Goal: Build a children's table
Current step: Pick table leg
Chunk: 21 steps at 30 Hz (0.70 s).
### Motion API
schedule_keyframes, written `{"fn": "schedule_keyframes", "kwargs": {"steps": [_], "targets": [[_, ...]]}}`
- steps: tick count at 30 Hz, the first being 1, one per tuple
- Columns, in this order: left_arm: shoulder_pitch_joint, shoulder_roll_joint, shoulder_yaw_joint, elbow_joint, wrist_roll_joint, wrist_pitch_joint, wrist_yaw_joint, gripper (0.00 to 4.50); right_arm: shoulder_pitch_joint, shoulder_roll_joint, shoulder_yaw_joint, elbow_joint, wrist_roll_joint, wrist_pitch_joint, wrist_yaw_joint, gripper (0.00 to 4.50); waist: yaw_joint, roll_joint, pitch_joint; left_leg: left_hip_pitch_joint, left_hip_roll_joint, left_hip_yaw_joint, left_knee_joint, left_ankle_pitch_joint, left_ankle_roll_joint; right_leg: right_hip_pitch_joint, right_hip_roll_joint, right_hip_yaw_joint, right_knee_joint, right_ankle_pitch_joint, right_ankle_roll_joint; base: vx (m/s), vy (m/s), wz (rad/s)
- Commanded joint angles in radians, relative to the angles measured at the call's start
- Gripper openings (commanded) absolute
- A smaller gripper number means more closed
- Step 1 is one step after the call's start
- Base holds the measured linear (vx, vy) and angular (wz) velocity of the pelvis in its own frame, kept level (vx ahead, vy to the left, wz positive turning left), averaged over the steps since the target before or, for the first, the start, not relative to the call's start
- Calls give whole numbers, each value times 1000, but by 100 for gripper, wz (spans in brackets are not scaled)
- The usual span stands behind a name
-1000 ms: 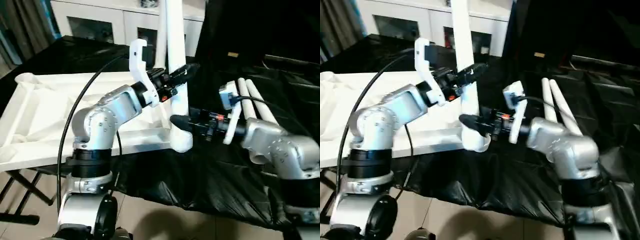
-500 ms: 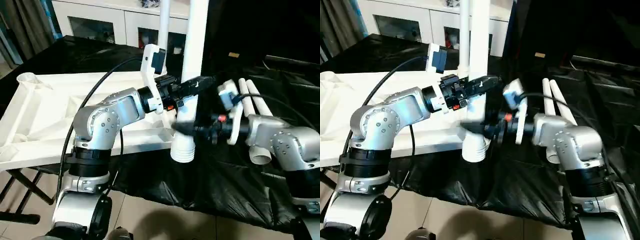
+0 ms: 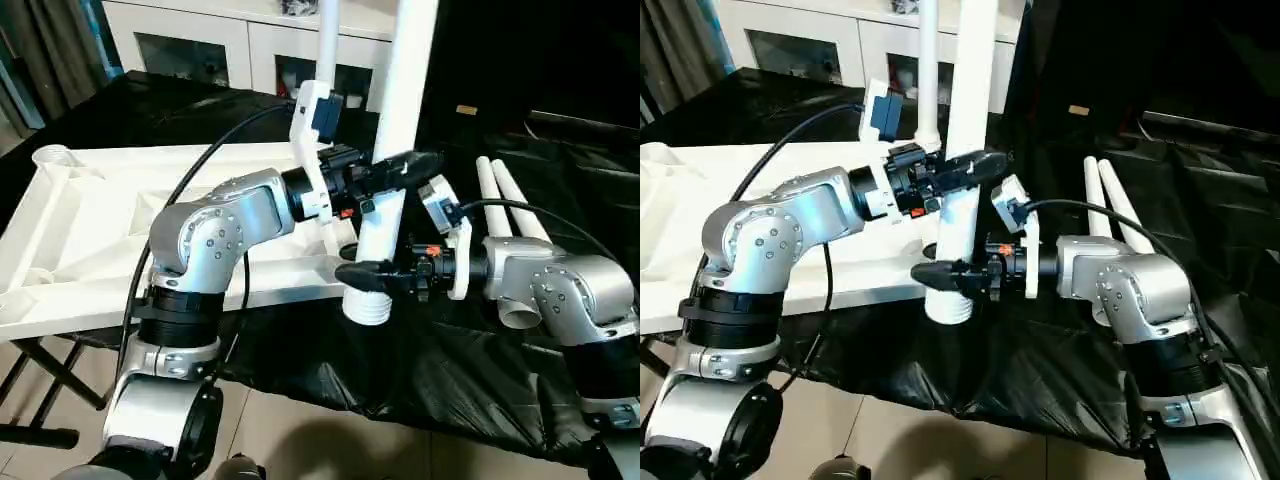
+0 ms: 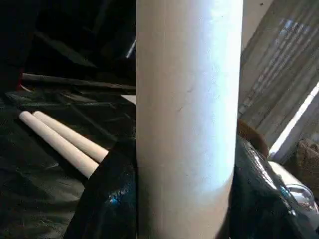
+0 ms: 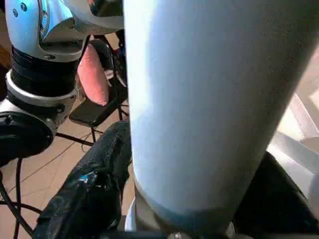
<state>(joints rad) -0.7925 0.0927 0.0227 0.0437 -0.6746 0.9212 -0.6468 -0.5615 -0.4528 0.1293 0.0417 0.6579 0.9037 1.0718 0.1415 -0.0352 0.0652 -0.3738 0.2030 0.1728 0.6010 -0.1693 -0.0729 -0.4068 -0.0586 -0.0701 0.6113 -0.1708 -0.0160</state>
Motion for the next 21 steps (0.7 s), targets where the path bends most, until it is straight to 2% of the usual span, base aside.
{"fn": "schedule_keyframes", "kwargs": {"steps": [1, 4, 13, 15, 16, 19, 20, 21], "targets": [[-12, 4, -11, -16, -5, 4, -7, 184, -7, -6, -8, -8, 7, -6, 5, 241, -1, -11, -78, 10, 23, -4, -62, -129, 2, 60, -76, 45, -73, -249, -137, 0, 0, 0], [-13, 8, -15, -11, -6, 1, -14, 184, -3, -14, -11, -12, 4, -8, 10, 202, -1, -9, -79, 10, 23, -4, -61, -127, 2, 60, -75, 45, -71, -237, -141, 0, 0, 0], [-13, 14, -23, -13, -7, -3, -28, 184, 6, -12, -8, -11, 1, -9, 11, 192, 0, -10, -79, 10, 23, -4, -61, -127, 3, 61, -76, 45, -72, -243, -140, 0, 0, 0], [-17, 18, -30, -12, 19, -7, -2, 184, 8, -7, -5, -11, -1, -11, 7, 192, 0, -11, -78, 9, 23, -4, -61, -129, 2, 61, -76, 45, -72, -246, -138, 0, 0, 0], [-19, 12, -20, -7, 8, 3, 4, 240, 9, -5, -5, -10, -3, -13, 4, 192, 0, -10, -79, 9, 23, -4, -61, -128, 1, 61, -76, 45, -71, -243, -138, 0, 0, 0], [-19, 16, -16, -14, -7, 8, -13, 254, 13, 8, -10, -4, -11, -27, -16, 191, 0, -10, -78, 10, 23, -4, -61, -129, 2, 59, -76, 45, -72, -246, -140, 0, 0, 0], [-19, 14, -14, -15, -6, 3, -10, 273, 13, 11, -12, -3, -12, -29, -21, 191, -1, -10, -78, 10, 22, -4, -61, -130, 1, 59, -75, 45, -72, -249, -139, 0, 0, 0], [-17, 3, 3, -21, -1, -33, 4, 273, 17, 31, -25, 5, -17, -42, -50, 191, 0, -8, -78, 9, 23, -4, -61, -129, -2, 59, -77, 45, -72, -247, -140, 0, 0, 0]]}}
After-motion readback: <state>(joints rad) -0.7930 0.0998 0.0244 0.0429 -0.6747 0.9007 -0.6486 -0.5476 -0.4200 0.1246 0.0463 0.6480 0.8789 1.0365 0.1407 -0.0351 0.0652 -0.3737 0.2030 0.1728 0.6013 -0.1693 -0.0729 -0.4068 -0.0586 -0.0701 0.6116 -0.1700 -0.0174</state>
